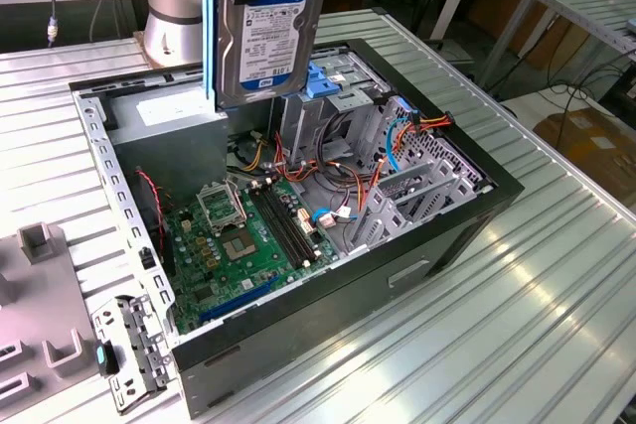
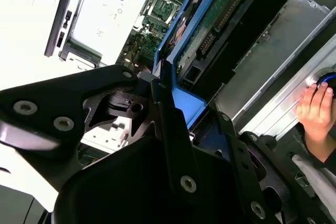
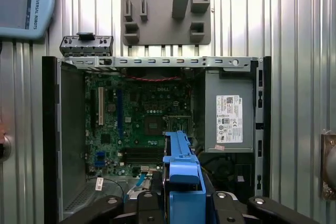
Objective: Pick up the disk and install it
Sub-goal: 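Insert the disk into the insertion slot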
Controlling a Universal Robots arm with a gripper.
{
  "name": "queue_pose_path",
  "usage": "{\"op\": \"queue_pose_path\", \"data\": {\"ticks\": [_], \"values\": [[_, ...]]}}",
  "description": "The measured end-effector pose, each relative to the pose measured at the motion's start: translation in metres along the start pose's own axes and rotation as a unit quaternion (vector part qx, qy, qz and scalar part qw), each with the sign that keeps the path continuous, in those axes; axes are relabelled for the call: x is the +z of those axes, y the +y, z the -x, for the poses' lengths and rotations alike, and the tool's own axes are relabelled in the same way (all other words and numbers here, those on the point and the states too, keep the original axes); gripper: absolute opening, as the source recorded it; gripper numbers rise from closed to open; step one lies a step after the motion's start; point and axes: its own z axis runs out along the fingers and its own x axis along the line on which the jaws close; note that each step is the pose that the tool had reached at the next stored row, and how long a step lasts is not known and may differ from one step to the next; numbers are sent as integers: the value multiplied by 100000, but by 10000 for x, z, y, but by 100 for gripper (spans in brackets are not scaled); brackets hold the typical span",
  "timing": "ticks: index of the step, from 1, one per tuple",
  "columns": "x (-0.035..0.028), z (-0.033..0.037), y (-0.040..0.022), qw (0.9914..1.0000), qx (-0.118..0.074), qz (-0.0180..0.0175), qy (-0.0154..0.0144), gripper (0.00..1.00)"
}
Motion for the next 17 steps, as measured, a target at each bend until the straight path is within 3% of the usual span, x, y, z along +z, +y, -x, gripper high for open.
{"op": "queue_pose_path", "data": {"ticks": [17], "values": [[3, -212, -3, 100000, 4, 1, 0, 37]]}}
